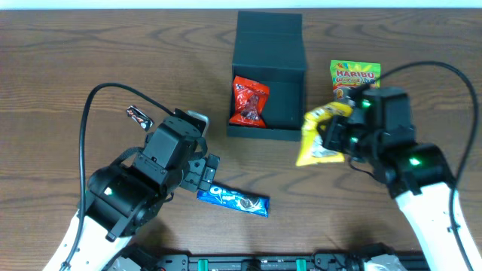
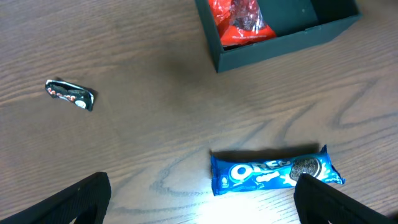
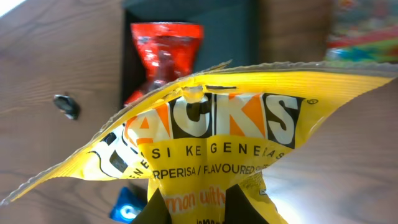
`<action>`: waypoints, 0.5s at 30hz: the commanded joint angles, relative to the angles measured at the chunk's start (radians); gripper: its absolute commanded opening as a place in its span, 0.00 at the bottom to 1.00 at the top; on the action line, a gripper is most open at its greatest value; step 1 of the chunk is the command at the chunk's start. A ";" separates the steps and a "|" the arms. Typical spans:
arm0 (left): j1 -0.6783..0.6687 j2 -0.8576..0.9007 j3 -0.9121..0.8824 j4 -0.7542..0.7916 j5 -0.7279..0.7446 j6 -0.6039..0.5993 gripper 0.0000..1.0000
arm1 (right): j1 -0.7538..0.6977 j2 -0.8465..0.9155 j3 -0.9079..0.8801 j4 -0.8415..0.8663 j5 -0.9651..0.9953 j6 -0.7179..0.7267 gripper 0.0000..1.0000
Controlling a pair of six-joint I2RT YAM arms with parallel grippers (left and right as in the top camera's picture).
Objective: Pack container
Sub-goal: 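Lift the yellow bag and lower it into the box beside red bag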
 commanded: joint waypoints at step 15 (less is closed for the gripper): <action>0.001 -0.004 -0.002 -0.030 0.004 -0.004 0.95 | 0.106 0.706 0.525 -0.063 0.079 0.093 0.01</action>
